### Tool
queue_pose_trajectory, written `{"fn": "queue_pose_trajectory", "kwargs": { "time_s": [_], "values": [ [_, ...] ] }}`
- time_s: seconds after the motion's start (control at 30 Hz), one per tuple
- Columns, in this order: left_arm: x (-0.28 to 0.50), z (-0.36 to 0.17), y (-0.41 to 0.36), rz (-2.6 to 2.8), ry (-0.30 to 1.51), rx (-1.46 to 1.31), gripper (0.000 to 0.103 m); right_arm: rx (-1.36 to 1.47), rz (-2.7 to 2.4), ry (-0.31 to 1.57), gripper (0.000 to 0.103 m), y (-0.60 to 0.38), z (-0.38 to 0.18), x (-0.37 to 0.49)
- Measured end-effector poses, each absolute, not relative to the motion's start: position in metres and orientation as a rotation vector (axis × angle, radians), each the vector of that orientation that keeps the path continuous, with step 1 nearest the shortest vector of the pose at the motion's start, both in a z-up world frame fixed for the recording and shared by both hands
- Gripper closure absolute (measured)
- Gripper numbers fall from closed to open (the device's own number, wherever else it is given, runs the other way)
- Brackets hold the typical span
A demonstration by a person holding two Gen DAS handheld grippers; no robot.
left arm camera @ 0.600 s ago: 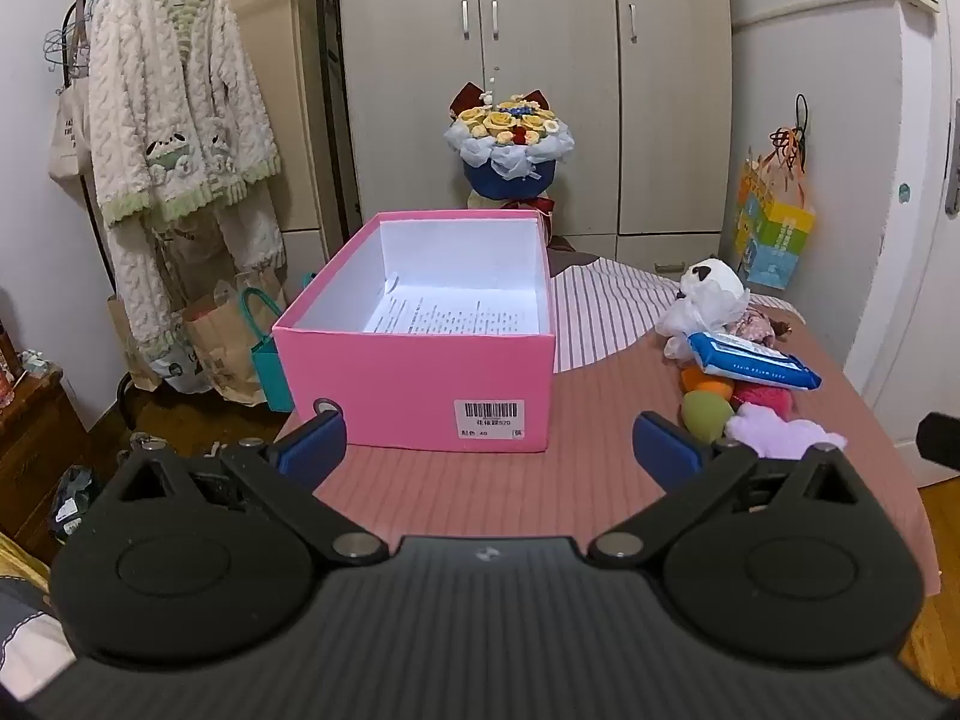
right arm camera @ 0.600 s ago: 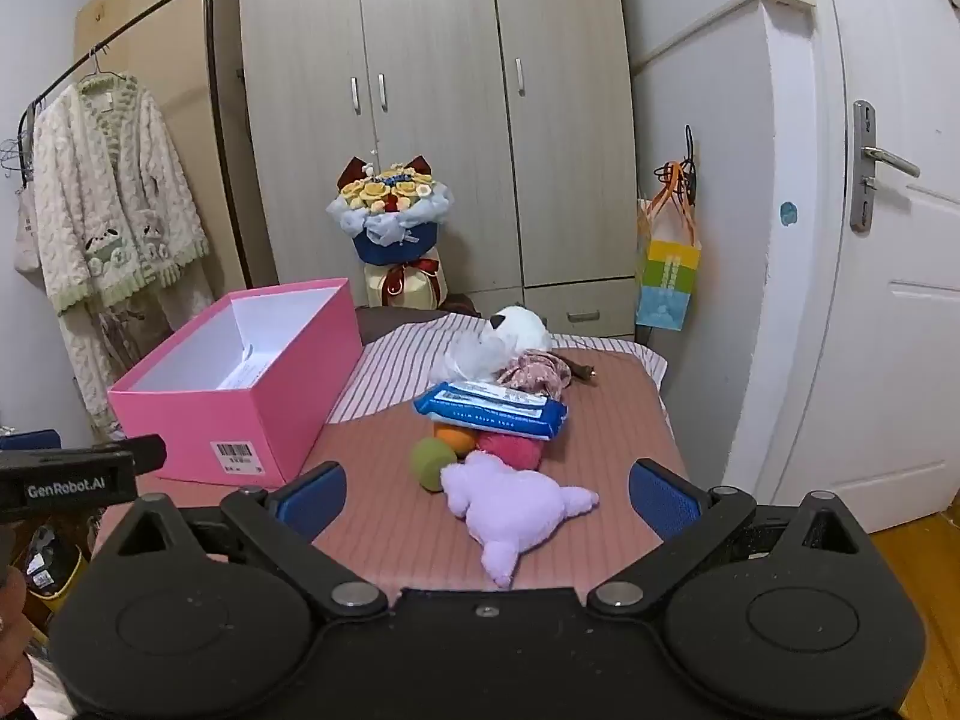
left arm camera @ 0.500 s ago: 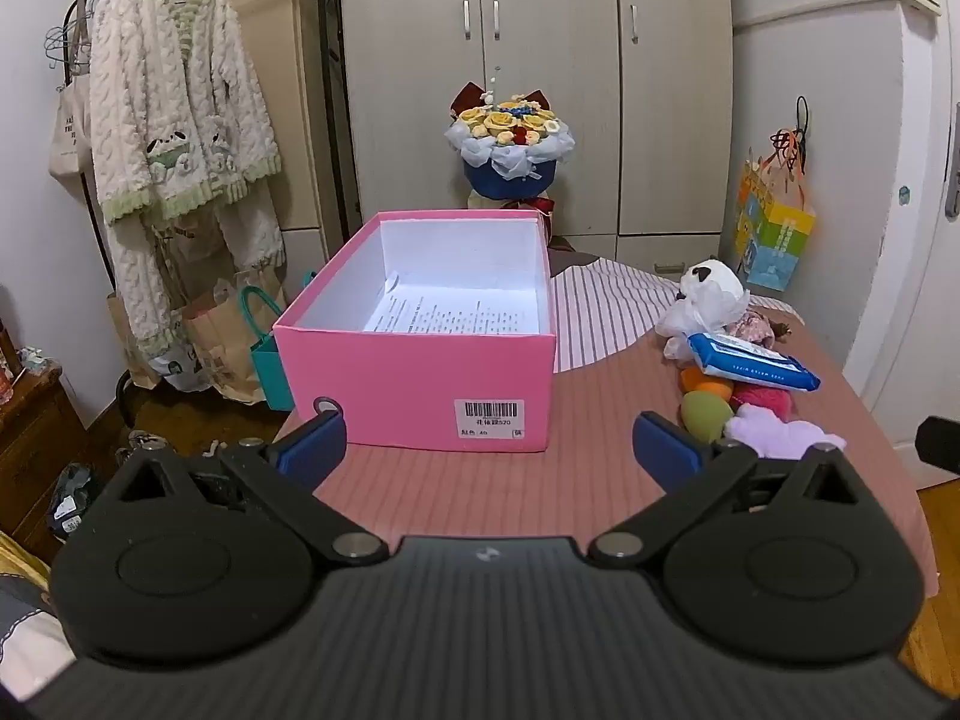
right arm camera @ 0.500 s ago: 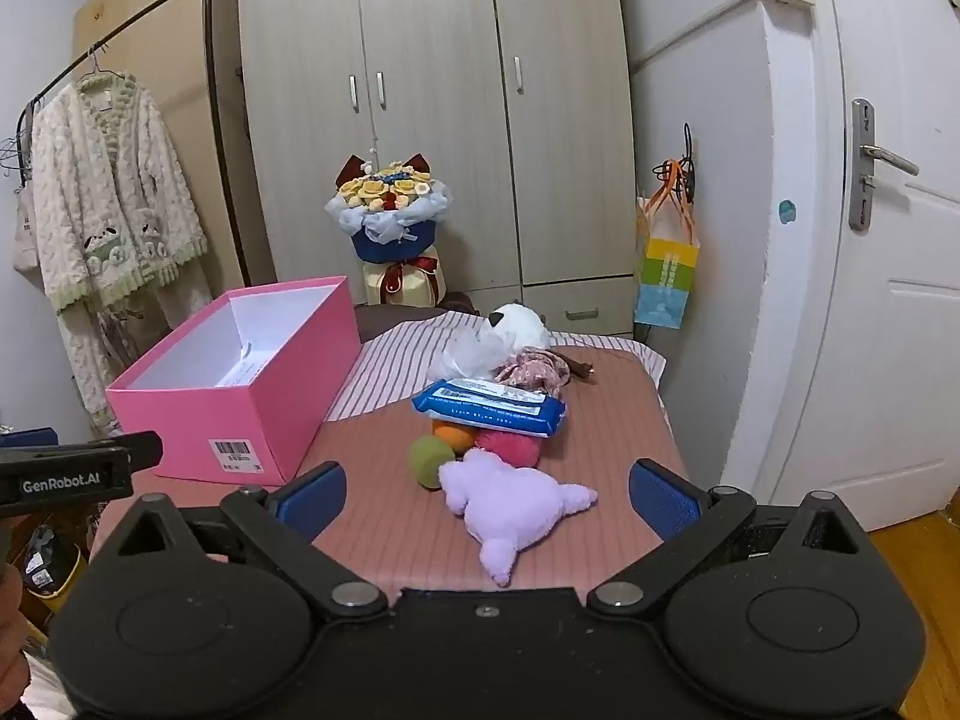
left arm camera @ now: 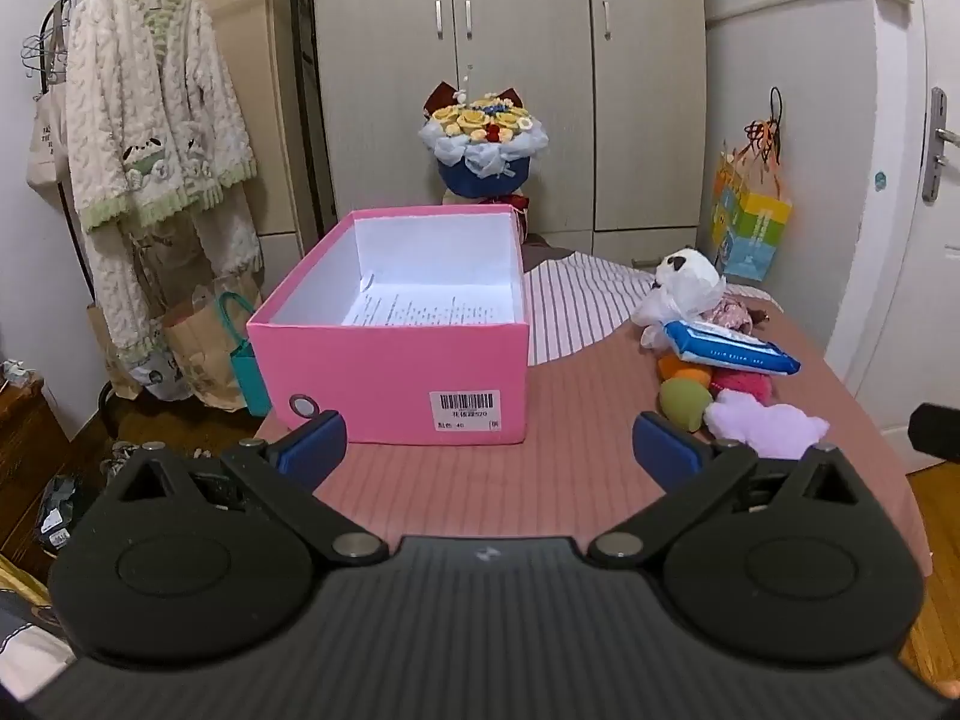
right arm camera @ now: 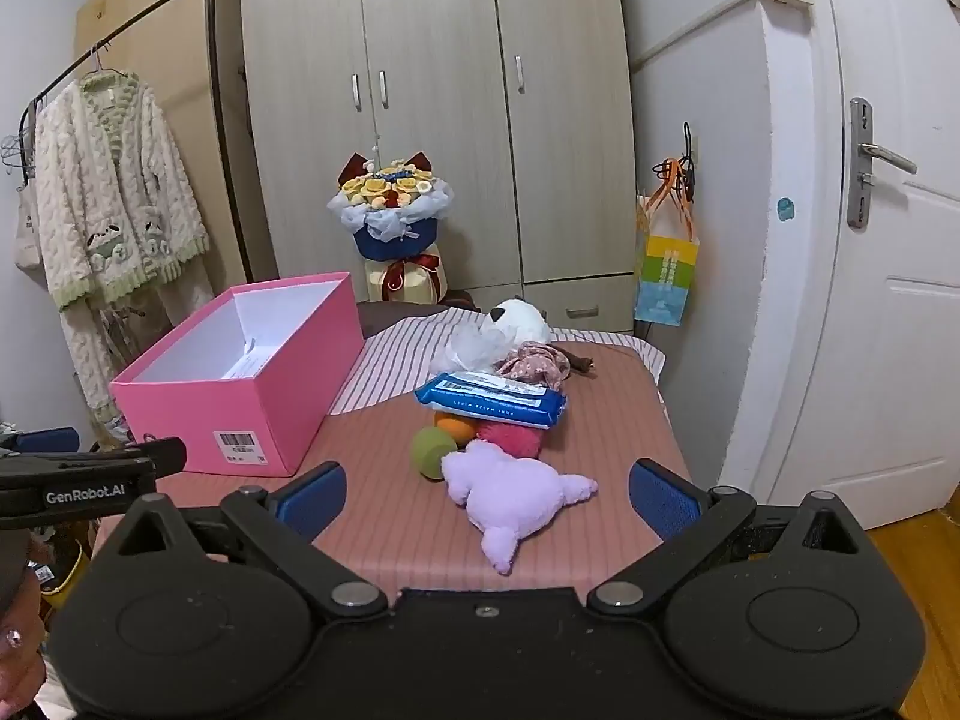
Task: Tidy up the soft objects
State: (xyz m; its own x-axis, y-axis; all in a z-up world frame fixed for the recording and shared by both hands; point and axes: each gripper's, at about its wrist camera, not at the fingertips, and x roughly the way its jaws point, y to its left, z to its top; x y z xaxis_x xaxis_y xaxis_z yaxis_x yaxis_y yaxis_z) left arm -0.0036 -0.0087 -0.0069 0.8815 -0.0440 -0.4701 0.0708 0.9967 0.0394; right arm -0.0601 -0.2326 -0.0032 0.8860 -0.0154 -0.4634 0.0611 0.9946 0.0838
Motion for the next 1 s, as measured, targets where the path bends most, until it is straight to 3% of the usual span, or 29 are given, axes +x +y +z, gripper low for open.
{"fn": "queue_pose_trajectory", "kwargs": {
  "time_s": [1.0],
  "values": [
    [-0.0122,-0.0046,-0.0034,-0.096,0.471,-0.002,0.0,0.075,-0.062,0.469,0.0,-0.2353,-0.0048,-0.0666]
  ]
}}
